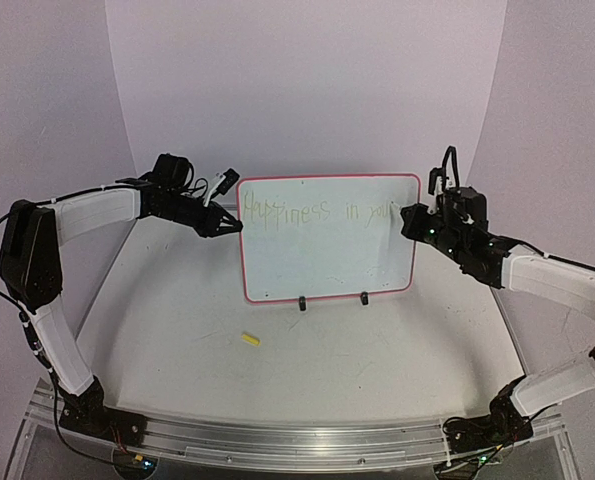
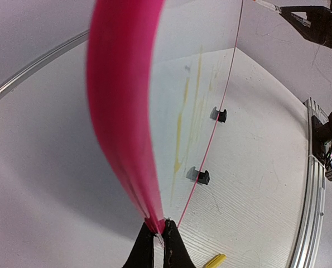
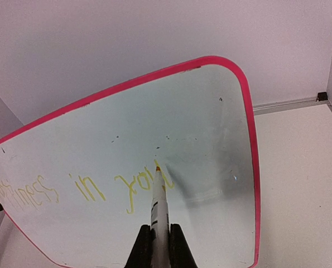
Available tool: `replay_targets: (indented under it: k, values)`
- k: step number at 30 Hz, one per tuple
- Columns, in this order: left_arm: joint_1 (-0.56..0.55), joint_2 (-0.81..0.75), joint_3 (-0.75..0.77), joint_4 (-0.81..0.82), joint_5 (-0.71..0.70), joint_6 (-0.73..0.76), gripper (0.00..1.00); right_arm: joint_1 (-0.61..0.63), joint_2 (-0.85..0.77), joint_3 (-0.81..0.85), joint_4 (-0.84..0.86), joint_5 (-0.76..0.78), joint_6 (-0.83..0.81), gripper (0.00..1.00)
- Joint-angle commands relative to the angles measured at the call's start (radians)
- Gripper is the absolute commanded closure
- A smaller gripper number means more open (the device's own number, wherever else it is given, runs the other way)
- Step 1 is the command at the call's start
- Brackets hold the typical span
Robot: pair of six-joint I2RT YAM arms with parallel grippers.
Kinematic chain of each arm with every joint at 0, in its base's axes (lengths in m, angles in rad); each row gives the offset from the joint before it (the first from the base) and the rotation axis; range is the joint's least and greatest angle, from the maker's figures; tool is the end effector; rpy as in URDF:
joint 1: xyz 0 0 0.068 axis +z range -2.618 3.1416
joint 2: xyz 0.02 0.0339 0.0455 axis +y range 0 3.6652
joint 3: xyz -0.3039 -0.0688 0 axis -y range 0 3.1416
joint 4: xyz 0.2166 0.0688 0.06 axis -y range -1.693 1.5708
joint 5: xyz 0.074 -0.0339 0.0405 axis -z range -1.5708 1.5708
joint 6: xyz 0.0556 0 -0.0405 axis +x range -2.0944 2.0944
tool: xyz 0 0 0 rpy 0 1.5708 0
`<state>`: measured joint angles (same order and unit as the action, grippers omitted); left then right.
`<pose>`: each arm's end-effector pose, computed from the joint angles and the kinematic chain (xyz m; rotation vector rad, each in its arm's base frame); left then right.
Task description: Write a sentence on the whiteboard
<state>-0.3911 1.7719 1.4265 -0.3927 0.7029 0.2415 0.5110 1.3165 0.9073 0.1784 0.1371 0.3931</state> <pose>0.3477 -0.1823 0.3161 1.0321 1.9968 -0.8846 0.2582 0.1361 0.3470 -0.0084 1.8300 0.5195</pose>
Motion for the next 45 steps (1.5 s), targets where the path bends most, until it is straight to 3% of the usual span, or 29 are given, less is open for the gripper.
replay_targets:
  k: [1,18,33,45]
  values:
    - [-0.017,-0.04,0.012,0.0,-0.011,0.038,1.0,-0.005,0.0,0.002,0.032,0.004,-0.01,1.0]
    - [-0.018,-0.035,0.012,0.0,-0.012,0.04,1.0,-0.004,0.069,0.056,0.034,0.036,-0.036,1.0]
    - [-0.018,-0.037,0.012,0.0,-0.014,0.039,1.0,-0.016,0.055,0.031,0.028,0.088,-0.019,1.0]
    - [-0.019,-0.035,0.012,0.0,-0.013,0.04,1.0,-0.019,0.068,-0.016,0.014,0.043,0.016,1.0]
